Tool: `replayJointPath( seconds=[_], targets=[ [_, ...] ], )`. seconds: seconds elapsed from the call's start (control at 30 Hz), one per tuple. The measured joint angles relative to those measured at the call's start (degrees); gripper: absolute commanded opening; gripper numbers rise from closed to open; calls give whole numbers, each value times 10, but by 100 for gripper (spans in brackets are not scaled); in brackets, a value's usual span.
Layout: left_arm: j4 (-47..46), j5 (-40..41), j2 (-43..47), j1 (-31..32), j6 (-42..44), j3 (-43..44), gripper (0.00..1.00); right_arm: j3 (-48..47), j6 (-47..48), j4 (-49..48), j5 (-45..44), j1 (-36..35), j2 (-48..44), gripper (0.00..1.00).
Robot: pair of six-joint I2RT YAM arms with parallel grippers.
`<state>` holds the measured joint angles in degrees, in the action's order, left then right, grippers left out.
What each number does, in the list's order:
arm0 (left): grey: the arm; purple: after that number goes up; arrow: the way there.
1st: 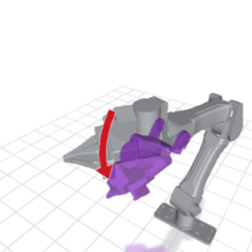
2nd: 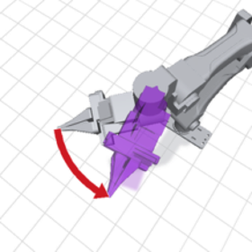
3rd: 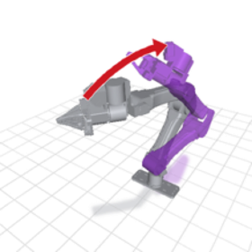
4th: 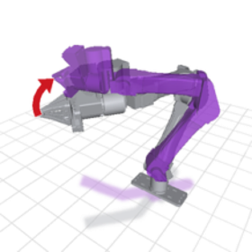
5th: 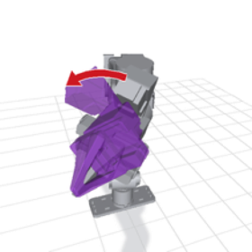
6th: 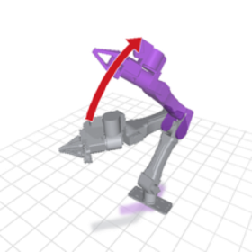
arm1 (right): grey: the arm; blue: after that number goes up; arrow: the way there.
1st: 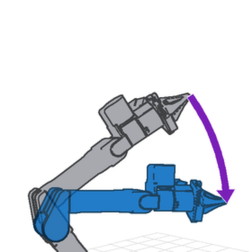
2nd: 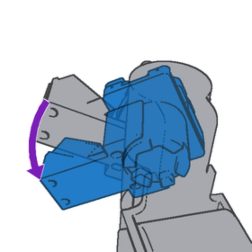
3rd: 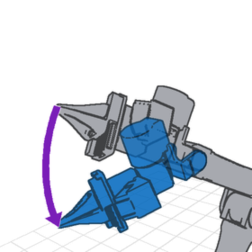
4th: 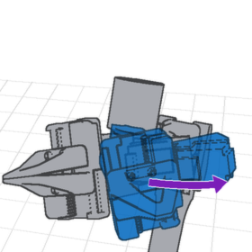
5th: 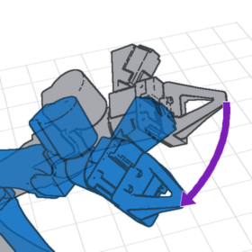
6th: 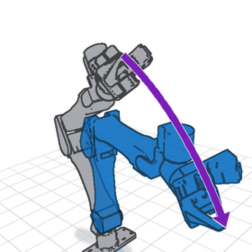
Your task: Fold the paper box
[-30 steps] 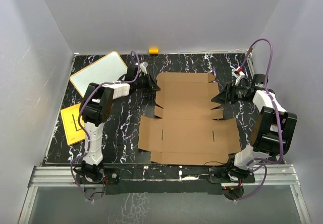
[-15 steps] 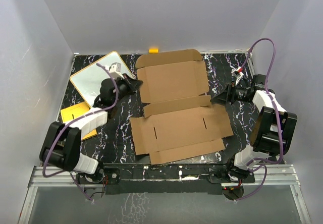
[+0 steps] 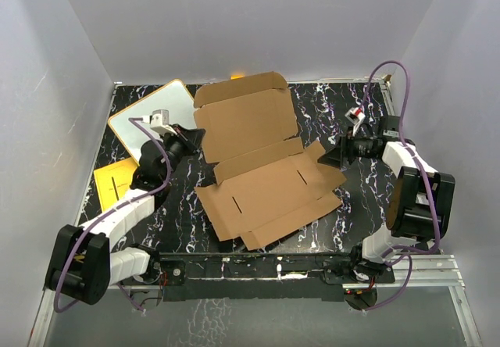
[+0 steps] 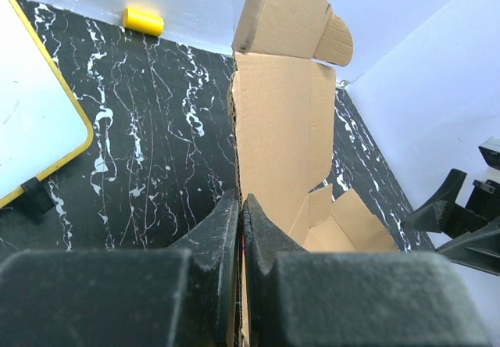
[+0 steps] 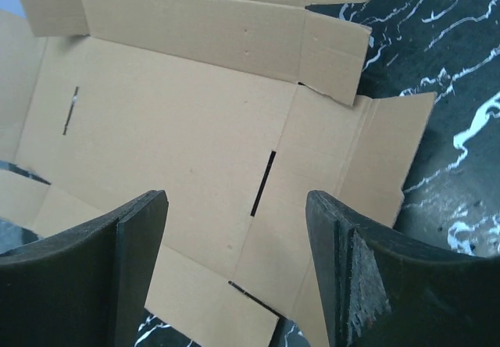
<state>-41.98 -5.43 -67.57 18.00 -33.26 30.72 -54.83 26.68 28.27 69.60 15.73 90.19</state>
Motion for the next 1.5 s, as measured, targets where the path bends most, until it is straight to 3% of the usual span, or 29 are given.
replayJointPath(
  seconds=[0.27, 0.33, 0.4, 0.53, 0.6, 1.1, 1.33, 1.4, 1.5],
  targets=[
    [-32, -12, 35, -2, 10, -36, 0, -4, -25, -91, -57, -71, 1, 80],
    [-43, -23, 43, -2, 15, -47, 0, -13, -44, -128, -57, -73, 2, 86],
    [-57, -36, 52, -2, 22, -56, 0, -19, -66, -179, -57, -73, 2, 92],
    [-83, -63, 66, -3, 33, -64, 0, -39, -137, -309, -53, -74, 9, 92],
    [-105, -82, 69, -3, 37, -64, 0, -113, -196, -383, -45, -77, 62, 92],
    [-137, -132, 71, -3, 32, -64, 0, -203, -328, -434, 13, -95, 215, 90],
    [-148, -143, 71, -3, 25, -63, 0, -241, -388, -478, 40, -105, 256, 81],
    [-149, -146, 71, -3, 23, -63, 0, -241, -409, -496, 51, -111, 261, 75],
    [-150, -150, 71, -3, 19, -63, 0, -240, -460, -548, 68, -118, 266, 57]
  ],
)
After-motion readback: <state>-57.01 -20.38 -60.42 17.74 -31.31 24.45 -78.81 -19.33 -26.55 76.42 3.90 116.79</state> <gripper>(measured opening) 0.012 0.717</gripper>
